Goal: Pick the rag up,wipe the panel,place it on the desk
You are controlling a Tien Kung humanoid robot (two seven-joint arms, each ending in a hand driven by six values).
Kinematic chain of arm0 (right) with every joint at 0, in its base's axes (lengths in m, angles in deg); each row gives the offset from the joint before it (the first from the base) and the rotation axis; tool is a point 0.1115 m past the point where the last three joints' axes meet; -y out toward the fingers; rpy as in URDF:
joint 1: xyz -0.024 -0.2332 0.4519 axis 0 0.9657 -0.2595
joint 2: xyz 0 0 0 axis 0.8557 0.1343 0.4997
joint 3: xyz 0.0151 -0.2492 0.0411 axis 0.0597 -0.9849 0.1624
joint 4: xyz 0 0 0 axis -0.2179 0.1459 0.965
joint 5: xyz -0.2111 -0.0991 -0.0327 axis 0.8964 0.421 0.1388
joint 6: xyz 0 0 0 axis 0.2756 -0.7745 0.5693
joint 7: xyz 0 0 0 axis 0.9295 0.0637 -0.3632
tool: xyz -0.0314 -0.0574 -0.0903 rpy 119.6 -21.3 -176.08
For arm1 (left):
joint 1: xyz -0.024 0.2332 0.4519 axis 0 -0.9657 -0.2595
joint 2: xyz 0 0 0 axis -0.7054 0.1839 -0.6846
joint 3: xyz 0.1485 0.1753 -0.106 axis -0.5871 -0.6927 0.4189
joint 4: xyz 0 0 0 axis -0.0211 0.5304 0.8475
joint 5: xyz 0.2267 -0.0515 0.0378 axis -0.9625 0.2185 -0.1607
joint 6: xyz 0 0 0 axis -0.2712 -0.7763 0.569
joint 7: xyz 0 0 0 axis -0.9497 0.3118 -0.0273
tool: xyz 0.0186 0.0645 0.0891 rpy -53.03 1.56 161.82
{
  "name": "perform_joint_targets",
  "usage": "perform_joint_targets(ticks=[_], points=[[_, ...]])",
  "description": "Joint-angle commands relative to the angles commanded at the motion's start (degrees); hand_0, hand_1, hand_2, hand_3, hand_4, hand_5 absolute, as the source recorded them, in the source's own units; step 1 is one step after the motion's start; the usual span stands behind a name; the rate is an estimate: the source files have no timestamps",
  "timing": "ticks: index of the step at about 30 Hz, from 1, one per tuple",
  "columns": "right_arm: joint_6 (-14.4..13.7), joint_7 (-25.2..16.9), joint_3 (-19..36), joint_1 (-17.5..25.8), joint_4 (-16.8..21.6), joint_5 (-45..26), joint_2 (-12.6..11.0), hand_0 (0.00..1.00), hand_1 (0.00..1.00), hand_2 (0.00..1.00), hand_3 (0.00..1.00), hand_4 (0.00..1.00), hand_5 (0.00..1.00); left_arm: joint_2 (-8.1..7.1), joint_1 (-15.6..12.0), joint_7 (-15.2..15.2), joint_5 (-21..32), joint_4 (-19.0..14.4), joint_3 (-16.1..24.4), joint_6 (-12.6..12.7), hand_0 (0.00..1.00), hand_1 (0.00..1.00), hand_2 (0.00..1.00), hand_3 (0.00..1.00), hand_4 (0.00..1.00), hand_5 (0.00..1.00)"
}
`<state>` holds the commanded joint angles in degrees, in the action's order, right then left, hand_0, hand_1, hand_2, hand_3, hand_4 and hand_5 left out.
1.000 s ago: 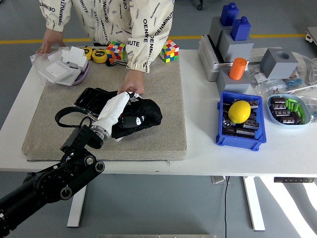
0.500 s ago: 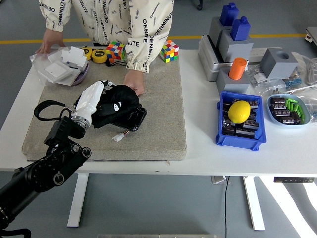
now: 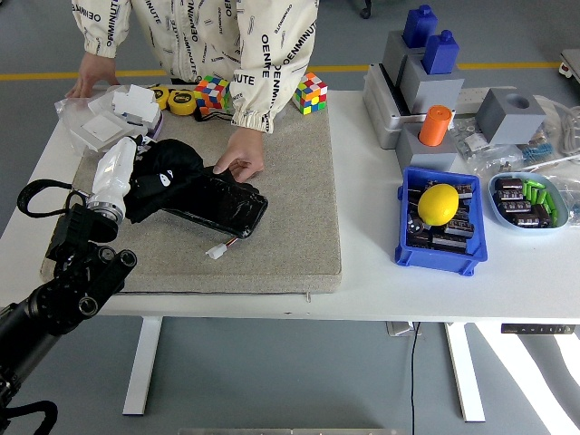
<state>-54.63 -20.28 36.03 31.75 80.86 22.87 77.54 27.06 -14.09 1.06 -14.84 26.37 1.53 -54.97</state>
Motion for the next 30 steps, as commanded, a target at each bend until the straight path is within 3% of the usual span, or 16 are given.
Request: perform_joint_targets(ticks=[8, 17, 25, 30], points=[[0.0, 0.0, 0.0, 0.1, 0.0, 0.0, 0.0, 0.521, 0.551, 0.49, 0.519, 0.852, 0.349, 0.05, 0.1, -0.7, -0.9, 3.9, 4.9, 2.6, 0.248, 0.36, 0.37, 0.561, 0.676, 0.002], [0.0, 0.0, 0.0, 0.1, 0.0, 0.0, 0.1, 0.521, 0.551, 0.49, 0.52, 0.854, 0.351, -0.01, -0.2, -1.2, -0.3, 3.4, 4.7, 2.8, 0.247, 0.358, 0.371, 0.561, 0.676, 0.002], [0.0, 0.0, -0.3, 0.2, 0.2, -0.2, 0.1, 0.521, 0.552, 0.491, 0.52, 0.855, 0.352, -0.28, -0.7, -0.7, 1.5, 0.4, 0.3, 2.3, 0.247, 0.356, 0.37, 0.561, 0.676, 0.002], [0.1, 0.0, -0.3, 0.1, 0.2, -0.2, 0.1, 0.521, 0.552, 0.491, 0.52, 0.856, 0.352, -0.78, -1.0, 0.2, 3.9, -3.2, -5.6, 1.8, 0.246, 0.354, 0.37, 0.561, 0.675, 0.002]])
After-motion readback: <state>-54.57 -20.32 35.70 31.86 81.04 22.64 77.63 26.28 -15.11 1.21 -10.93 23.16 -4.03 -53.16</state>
